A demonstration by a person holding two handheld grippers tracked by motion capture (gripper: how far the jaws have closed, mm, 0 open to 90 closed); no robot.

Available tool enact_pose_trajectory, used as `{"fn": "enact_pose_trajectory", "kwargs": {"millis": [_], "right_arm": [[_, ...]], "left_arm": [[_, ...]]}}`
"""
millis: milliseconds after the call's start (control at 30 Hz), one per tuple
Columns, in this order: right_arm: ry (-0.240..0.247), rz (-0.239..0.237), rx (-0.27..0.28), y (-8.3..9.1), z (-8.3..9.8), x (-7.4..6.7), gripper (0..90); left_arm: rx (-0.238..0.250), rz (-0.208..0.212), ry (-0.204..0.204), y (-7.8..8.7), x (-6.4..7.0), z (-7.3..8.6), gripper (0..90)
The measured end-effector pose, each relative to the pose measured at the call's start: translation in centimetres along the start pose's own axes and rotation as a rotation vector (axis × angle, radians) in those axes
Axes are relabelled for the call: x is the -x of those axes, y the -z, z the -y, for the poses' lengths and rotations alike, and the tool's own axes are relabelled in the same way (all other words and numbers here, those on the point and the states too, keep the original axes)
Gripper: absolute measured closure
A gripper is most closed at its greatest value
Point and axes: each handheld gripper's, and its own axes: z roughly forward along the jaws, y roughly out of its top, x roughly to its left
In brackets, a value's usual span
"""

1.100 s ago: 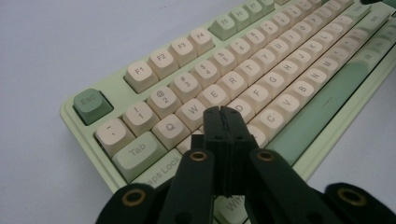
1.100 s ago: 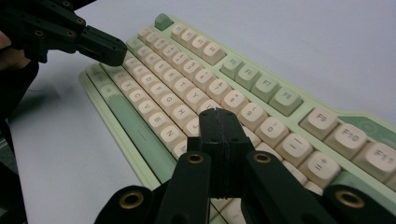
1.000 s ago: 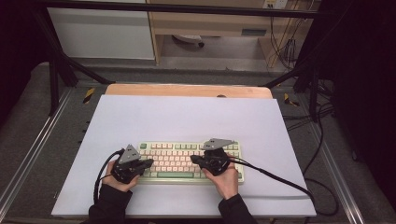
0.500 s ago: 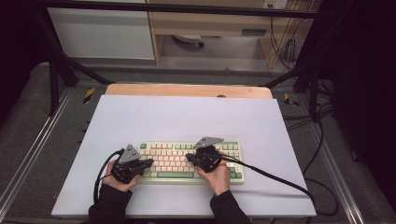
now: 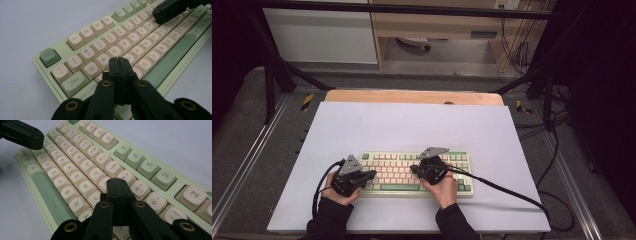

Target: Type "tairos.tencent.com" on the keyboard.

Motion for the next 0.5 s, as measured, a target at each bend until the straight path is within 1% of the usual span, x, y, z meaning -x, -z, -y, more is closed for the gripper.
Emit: {"fn": "enact_pose_trajectory", "kwargs": {"millis": [67,167,233,300,333,400,500], "right_arm": [[-0.011,0.000,-0.008,-0.1,0.1,0.0,90.0],[-0.001,0.003,-0.005,0.0,0.0,0.0,90.0],[0.003,-0.004,0.006,0.2,-0.1,0.0,90.0],[-0.003,-0.015,0.010,0.6,-0.2,-0.1,90.0],[0.004,-0.015,0.015,0.8,-0.3,-0.1,90.0],[-0.003,-0.020,0.013,1.1,-0.4,-0.1,90.0],[0.001,-0.020,0.010,1.6,-0.5,-0.1,90.0]], "left_arm": [[0.001,0.000,0.000,0.0,0.0,0.0,89.9],[0.000,0.001,-0.001,0.0,0.0,0.0,89.9],[0.001,0.000,-0.001,0.0,0.0,0.0,89.9],[0.002,0.001,0.000,0.0,0.0,0.0,89.9],[0.002,0.000,0.000,0.0,0.0,0.0,89.9],[0.002,0.001,0.001,0.1,0.0,0.0,89.9],[0.003,0.001,0.000,0.1,0.0,0.0,89.9]]}}
